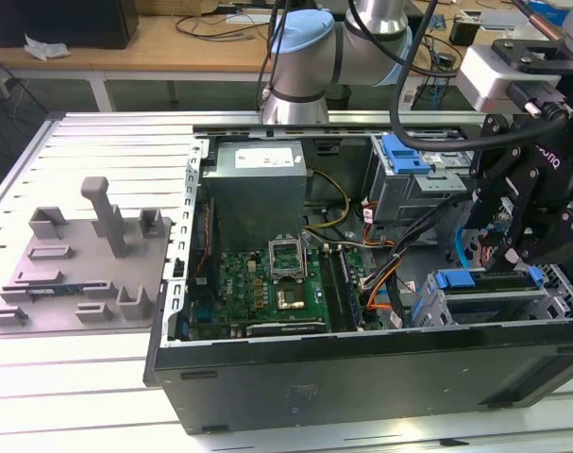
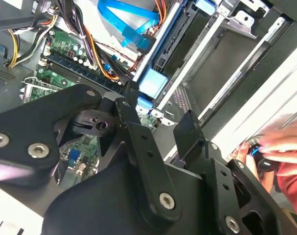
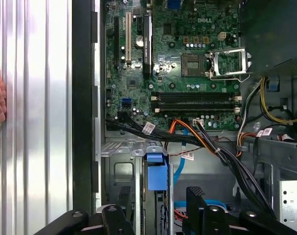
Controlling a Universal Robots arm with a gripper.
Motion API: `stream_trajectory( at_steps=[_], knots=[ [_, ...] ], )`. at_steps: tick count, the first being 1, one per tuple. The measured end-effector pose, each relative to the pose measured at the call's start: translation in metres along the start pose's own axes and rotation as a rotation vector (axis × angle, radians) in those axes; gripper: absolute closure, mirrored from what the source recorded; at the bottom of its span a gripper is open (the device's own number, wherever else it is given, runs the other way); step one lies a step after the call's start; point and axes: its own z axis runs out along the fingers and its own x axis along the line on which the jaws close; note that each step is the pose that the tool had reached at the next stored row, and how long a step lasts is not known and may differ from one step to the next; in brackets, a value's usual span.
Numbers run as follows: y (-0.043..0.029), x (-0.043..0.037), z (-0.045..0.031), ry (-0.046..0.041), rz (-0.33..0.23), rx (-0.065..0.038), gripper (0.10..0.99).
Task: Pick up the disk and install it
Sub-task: 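Insert the disk into the insertion slot, then insert the first disk wire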
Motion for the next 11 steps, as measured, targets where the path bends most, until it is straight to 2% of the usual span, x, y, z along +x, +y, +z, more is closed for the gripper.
stream_trajectory(
  at_steps=[11],
  knots=[
    [0.0, 0.0, 0.0, 0.0011, 0.0, 0.0, 0.518]
  ],
)
